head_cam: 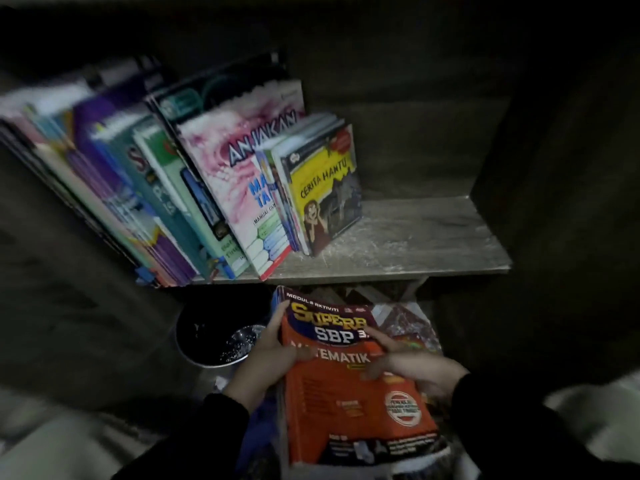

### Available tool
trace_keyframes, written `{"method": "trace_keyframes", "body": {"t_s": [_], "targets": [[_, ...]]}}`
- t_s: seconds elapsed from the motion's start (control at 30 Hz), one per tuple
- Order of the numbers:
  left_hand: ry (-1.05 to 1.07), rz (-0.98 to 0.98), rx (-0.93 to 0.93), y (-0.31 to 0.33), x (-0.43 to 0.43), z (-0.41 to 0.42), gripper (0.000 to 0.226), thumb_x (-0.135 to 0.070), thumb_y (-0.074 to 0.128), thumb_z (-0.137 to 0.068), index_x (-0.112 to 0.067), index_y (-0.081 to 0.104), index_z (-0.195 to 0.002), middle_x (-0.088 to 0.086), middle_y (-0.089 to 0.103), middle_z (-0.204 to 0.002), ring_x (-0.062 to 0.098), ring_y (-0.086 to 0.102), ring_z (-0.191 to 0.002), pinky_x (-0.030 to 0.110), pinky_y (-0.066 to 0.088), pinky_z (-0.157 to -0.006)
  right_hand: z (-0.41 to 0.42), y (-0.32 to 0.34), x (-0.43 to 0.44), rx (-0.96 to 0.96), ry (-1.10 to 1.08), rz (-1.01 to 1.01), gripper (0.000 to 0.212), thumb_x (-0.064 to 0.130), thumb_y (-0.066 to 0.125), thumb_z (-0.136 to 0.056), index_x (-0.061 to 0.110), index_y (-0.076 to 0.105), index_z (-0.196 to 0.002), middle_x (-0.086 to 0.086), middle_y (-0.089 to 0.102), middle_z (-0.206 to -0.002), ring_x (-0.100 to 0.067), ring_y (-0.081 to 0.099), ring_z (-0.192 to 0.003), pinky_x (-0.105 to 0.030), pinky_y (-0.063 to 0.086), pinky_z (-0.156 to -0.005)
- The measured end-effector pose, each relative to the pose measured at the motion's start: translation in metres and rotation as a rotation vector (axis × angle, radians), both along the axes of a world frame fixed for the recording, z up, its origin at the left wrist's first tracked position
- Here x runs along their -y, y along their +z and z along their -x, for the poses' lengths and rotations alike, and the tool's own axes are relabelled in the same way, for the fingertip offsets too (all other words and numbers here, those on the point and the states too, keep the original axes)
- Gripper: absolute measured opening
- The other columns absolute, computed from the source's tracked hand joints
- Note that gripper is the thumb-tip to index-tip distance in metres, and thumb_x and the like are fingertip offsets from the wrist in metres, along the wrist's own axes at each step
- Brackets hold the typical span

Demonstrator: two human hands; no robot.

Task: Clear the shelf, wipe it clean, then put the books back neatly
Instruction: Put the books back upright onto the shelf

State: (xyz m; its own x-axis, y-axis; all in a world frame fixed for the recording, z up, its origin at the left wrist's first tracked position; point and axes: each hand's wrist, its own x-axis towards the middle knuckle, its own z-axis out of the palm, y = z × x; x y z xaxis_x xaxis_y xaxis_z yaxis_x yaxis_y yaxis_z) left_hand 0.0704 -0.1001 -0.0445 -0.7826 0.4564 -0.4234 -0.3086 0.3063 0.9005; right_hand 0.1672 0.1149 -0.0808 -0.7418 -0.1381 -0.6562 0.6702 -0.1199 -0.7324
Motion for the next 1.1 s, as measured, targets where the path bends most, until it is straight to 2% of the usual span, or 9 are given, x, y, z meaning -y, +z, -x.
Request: {"method": "trace_keyframes", "body": {"t_s": [0.1,0.2,0.43,0.53,0.6,0.7,0.9,1.0,1.1], "targets": [[0.01,-0.08,-0.03,0.042,0.004,-0.018,0.08,0.001,0.078,-0.071,-0.049,0.04,-0.12,-0.019,0.072,-0.087,0.001,0.069,-0.078,0.021,0.056,-0.068,-0.014,0.059,-0.013,-0.058,0.117,-0.116,0.095,0.001,0.075,-0.061,0.05,0.03,-0.129,-0.002,0.069,-0.112,-0.026,0.068,-0.1,-0.042,0.055,-0.086],[0.007,-0.177,-0.118,0.08,0.0,-0.026,0.094,-0.003,0.081,-0.068,-0.047,0.032,-0.135,-0.013,0.071,-0.103,0.009,0.069,-0.092,0.031,0.057,-0.081,-0.02,0.101,-0.023,-0.154,0.135,-0.22,0.11,0.004,0.079,-0.053,0.051,0.025,-0.137,-0.009,0.059,-0.125,-0.028,0.068,-0.101,-0.044,0.055,-0.085],[-0.096,-0.335,-0.372,0.131,-0.044,0.003,0.092,0.02,0.059,-0.08,-0.054,0.032,-0.127,-0.005,0.062,-0.119,0.018,0.07,-0.093,0.04,0.059,-0.075,0.039,0.152,-0.06,-0.513,-0.029,-0.476,0.116,-0.021,0.064,-0.07,0.062,0.015,-0.134,-0.001,0.054,-0.121,-0.017,0.069,-0.094,-0.034,0.058,-0.068],[-0.046,-0.261,-0.595,0.121,-0.067,0.032,0.091,0.009,0.062,-0.084,-0.061,0.026,-0.129,0.0,0.044,-0.139,0.027,0.064,-0.106,0.05,0.057,-0.078,0.08,0.156,-0.074,-0.635,-0.156,-0.616,0.123,-0.015,0.067,-0.073,0.071,0.003,-0.133,0.0,0.049,-0.124,-0.021,0.066,-0.098,-0.036,0.059,-0.071],[0.015,-0.203,-0.763,0.111,-0.081,0.05,0.089,0.004,0.063,-0.085,-0.062,0.022,-0.129,-0.001,0.037,-0.145,0.023,0.053,-0.122,0.054,0.05,-0.093,0.106,0.156,-0.079,-0.752,-0.244,-0.752,0.122,-0.009,0.068,-0.076,0.074,-0.001,-0.131,-0.004,0.043,-0.132,-0.017,0.062,-0.101,-0.037,0.058,-0.078],[0.114,-0.132,-0.986,0.099,-0.098,0.072,0.09,0.003,0.061,-0.085,-0.064,0.017,-0.125,-0.004,0.035,-0.142,0.019,0.045,-0.129,0.053,0.041,-0.104,0.138,0.15,-0.083,-0.862,-0.331,-0.878,0.122,-0.007,0.068,-0.079,0.075,-0.007,-0.128,-0.002,0.035,-0.131,-0.009,0.057,-0.095,-0.019,0.054,-0.07],[0.18,0.036,-1.133,0.073,-0.119,0.091,0.082,-0.006,0.058,-0.09,-0.061,0.013,-0.131,0.004,0.03,-0.147,0.018,0.038,-0.133,0.056,0.03,-0.11,0.184,0.126,-0.091,-0.878,-0.414,-0.867,0.124,-0.011,0.066,-0.08,0.074,-0.01,-0.129,-0.004,0.036,-0.135,-0.012,0.059,-0.093,-0.018,0.053,-0.056],[0.21,0.068,-1.161,0.054,-0.125,0.089,0.082,-0.011,0.054,-0.094,-0.066,0.004,-0.13,0.004,0.014,-0.157,0.012,0.008,-0.144,0.042,0.014,-0.112,0.186,0.114,-0.096,-0.854,-0.381,-0.894,0.123,-0.006,0.067,-0.081,0.072,-0.016,-0.129,0.004,0.034,-0.127,-0.01,0.054,-0.101,-0.025,0.055,-0.066],[0.309,0.084,-1.347,0.037,-0.126,0.092,0.082,-0.017,0.056,-0.094,-0.048,0.002,-0.147,-0.005,0.011,-0.154,0.014,0.005,-0.142,0.062,0.013,-0.105,0.187,0.109,-0.101,-0.856,-0.355,-0.861,0.124,-0.004,0.067,-0.081,0.071,-0.019,-0.128,0.009,0.032,-0.125,-0.007,0.051,-0.105,-0.023,0.052,-0.068]]}}
